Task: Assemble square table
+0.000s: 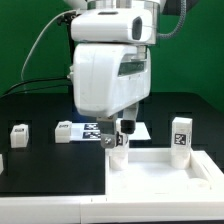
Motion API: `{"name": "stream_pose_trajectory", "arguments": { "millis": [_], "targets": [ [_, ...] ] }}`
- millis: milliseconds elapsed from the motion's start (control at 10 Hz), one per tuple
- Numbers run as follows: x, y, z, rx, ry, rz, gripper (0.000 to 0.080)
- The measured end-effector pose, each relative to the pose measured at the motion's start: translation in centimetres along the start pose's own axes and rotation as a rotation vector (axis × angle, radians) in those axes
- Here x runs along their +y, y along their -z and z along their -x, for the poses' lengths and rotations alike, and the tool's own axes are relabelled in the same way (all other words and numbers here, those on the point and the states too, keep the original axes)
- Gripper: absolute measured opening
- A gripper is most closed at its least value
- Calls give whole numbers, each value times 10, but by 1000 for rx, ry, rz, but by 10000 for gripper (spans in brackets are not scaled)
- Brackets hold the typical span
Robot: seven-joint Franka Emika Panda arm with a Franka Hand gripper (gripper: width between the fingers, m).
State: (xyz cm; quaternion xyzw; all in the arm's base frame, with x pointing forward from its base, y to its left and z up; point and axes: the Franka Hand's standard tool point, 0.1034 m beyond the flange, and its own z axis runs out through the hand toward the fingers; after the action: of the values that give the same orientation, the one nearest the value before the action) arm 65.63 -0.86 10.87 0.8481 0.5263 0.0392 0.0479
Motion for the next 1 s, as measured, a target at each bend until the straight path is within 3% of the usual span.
{"name": "stream_pose_trajectory", "arguments": {
  "millis": [300, 400, 500, 600, 700, 1000],
  "targets": [
    [0, 0, 6, -1, -219, -10, 649],
    [4, 7, 28, -12, -322, -25, 649],
    [9, 16, 51, -31, -386, -24, 649],
    [7, 20, 58, -39, -526, -23, 649],
    [5, 19, 53, -23, -589, -5, 649],
    [3, 17, 53, -32, -636, -16, 649]
  ]
}}
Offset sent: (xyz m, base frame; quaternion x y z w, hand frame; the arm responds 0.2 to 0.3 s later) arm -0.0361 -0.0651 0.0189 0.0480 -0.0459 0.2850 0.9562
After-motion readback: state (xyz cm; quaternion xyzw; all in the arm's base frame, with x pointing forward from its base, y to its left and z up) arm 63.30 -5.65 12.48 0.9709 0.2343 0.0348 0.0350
